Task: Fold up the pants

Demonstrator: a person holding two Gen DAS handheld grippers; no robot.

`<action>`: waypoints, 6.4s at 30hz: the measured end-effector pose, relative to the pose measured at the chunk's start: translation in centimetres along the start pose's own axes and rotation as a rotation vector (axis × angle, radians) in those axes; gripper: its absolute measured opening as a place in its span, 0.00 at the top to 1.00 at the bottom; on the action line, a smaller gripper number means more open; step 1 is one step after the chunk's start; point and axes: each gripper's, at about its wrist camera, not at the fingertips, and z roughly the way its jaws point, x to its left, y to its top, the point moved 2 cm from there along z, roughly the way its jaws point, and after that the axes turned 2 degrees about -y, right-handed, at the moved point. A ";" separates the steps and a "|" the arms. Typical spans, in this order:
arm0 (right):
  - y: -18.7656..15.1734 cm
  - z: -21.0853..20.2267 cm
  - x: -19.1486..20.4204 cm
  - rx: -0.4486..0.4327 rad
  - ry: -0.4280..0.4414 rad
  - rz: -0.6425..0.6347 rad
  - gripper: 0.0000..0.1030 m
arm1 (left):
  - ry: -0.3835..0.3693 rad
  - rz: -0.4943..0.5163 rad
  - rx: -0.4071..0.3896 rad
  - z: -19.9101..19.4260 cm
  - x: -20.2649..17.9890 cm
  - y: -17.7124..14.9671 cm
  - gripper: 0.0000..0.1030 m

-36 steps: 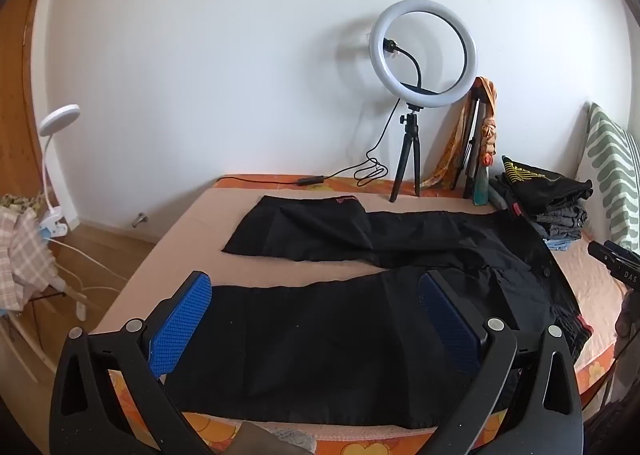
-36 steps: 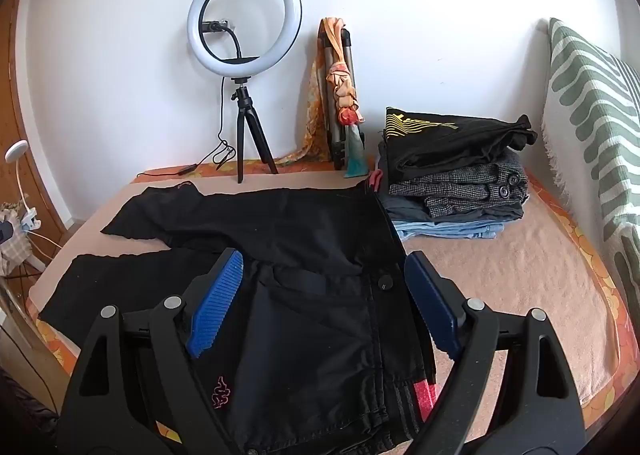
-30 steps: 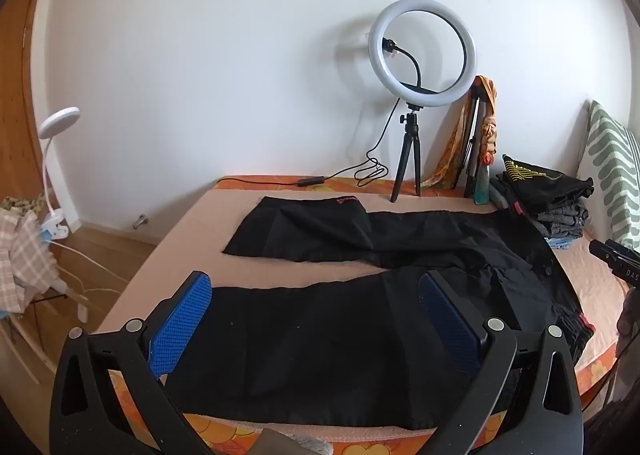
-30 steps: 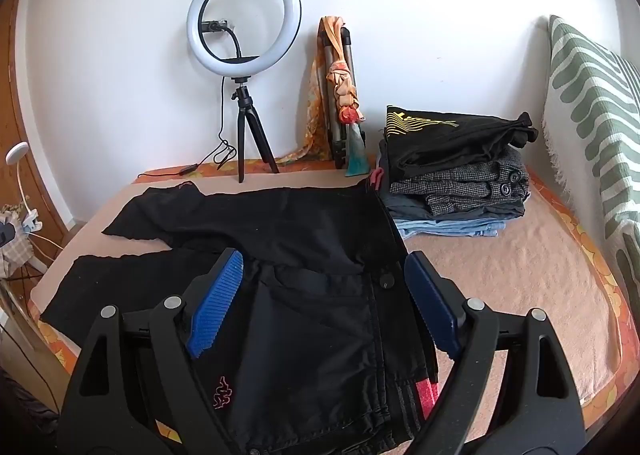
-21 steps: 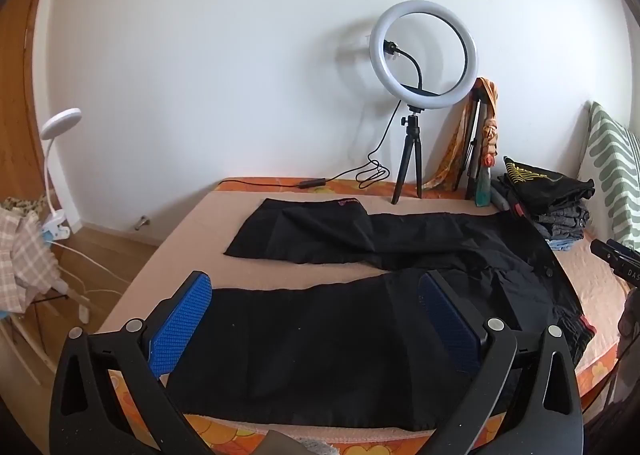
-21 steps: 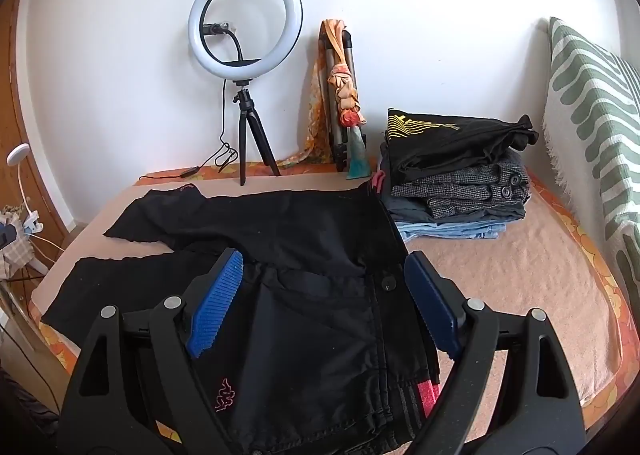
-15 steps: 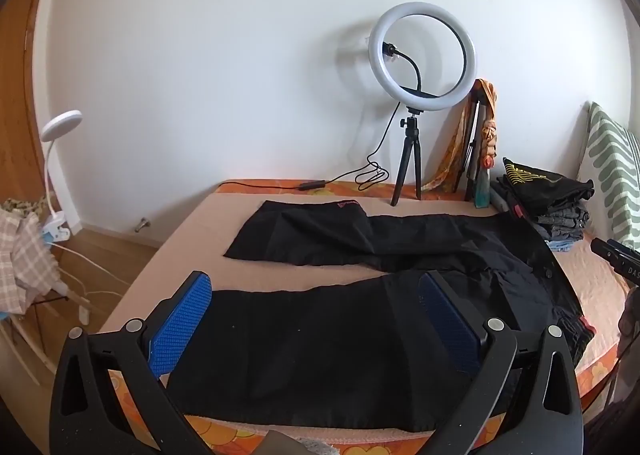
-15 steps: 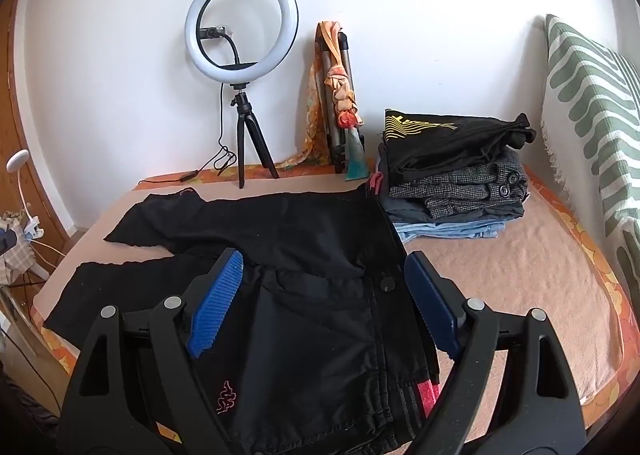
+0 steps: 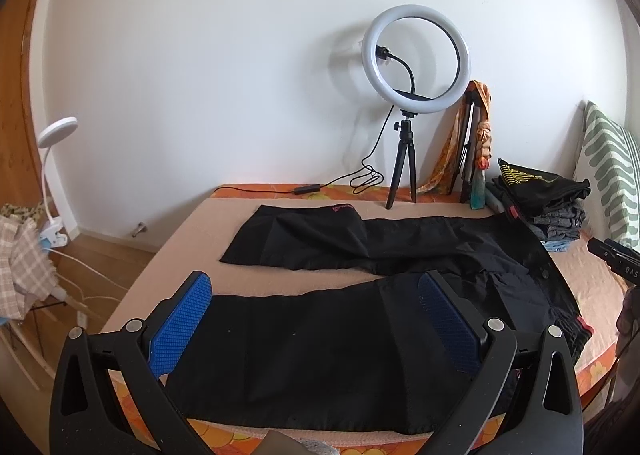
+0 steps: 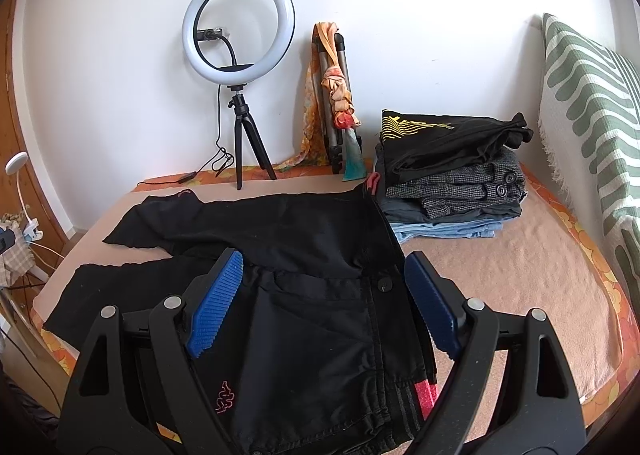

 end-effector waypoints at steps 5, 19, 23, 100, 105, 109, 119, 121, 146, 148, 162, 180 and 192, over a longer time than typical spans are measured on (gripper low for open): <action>0.0 0.0 0.0 -0.001 -0.001 0.002 0.17 | -0.003 -0.001 0.006 0.0 -0.1 -0.1 0.00; -0.1 0.0 0.0 -0.001 0.000 0.004 0.17 | -0.003 0.001 0.004 0.0 -0.3 -0.1 0.00; -0.2 0.0 0.1 -0.002 -0.001 0.004 0.17 | -0.005 0.001 0.006 0.0 -0.3 -0.1 0.00; 11.7 17.6 6.5 0.190 0.267 -0.189 0.17 | -0.044 -0.117 0.291 21.2 12.3 9.7 0.10; 12.2 23.1 8.9 0.284 0.324 -0.310 0.17 | -0.054 -0.131 0.381 27.3 12.8 10.1 0.11; 11.9 27.4 10.0 0.374 0.376 -0.365 0.17 | -0.084 -0.182 0.441 31.9 13.3 9.8 0.12; 9.2 35.8 12.4 0.506 0.380 -0.514 0.17 | -0.064 -0.166 0.568 40.7 13.4 7.3 0.24; 8.5 37.1 12.8 0.525 0.374 -0.544 0.17 | -0.079 -0.193 0.577 41.7 13.9 7.3 0.24; 6.2 40.7 12.4 0.639 0.426 -0.608 0.21 | -0.056 -0.084 0.556 45.8 14.3 6.9 0.64; 6.1 39.9 12.5 0.640 0.441 -0.614 0.35 | -0.048 -0.080 0.547 45.6 14.2 7.0 0.68; 5.7 35.8 14.6 0.550 0.395 -0.732 0.91 | -0.154 -0.197 0.489 43.5 18.1 7.4 0.97; 4.4 35.3 15.1 0.589 0.417 -0.716 0.90 | -0.089 -0.065 0.511 45.4 13.6 6.4 0.75; 6.4 30.0 14.6 0.451 0.345 -0.647 0.93 | -0.102 -0.123 0.379 40.0 15.0 7.8 0.99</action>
